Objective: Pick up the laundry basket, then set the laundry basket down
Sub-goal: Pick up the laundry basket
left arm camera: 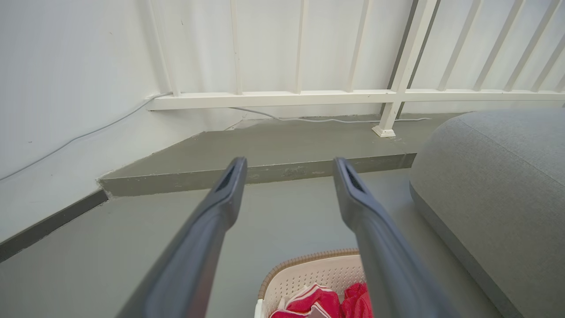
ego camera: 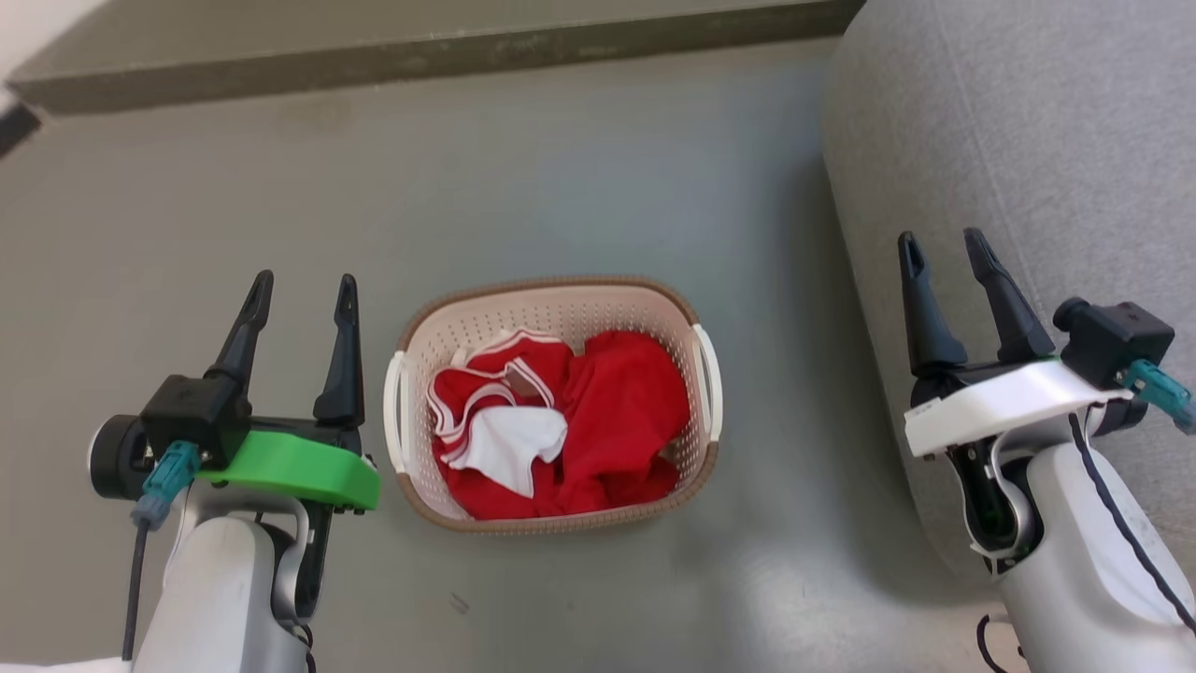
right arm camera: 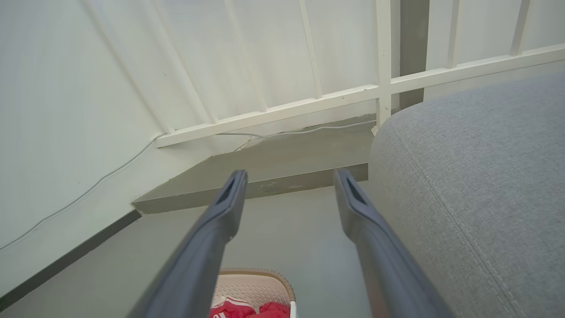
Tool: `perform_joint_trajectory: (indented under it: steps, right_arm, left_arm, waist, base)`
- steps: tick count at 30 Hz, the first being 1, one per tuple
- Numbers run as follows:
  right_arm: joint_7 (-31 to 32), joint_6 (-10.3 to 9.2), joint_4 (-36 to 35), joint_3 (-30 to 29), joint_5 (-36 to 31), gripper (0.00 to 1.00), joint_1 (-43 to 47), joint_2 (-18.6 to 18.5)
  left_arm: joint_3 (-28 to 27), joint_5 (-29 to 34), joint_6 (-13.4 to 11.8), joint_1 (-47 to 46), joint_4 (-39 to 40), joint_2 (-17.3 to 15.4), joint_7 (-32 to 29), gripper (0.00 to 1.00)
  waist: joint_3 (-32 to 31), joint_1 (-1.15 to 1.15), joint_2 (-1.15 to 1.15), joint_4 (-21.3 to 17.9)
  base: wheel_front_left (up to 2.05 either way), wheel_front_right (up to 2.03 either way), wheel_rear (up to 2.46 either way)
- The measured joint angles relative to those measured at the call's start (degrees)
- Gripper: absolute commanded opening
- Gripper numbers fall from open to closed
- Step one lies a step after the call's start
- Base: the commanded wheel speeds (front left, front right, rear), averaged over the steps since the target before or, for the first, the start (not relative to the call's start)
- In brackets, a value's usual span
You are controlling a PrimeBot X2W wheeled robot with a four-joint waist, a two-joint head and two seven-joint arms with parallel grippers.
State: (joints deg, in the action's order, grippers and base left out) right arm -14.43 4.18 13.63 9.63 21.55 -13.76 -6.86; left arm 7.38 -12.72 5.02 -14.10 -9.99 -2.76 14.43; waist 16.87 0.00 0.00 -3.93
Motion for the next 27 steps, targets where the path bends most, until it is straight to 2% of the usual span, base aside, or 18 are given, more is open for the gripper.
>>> perform_joint_trajectory:
  steps: [16, 27]
  right_arm:
    - [0.0, 0.83, 10.0, 0.9, 0.0, 1.00, -8.5, 1.5]
    - [0.0, 1.37, 19.7, 2.8, 0.4, 1.00, -15.4, 2.8]
  left_arm:
    - [0.1, 0.3, 0.5, -8.5, -8.8, 0.1, 0.0, 1.00]
    - [0.0, -0.4, 1.1, -14.8, -19.3, 0.3, 0.0, 1.00]
  waist:
    - [10.0, 0.01, 0.00, 0.6]
    - [17.0, 0.01, 0.00, 1.3]
  base:
    - [0.00, 0.00, 0.00]
    - [0.00, 0.00, 0.00]
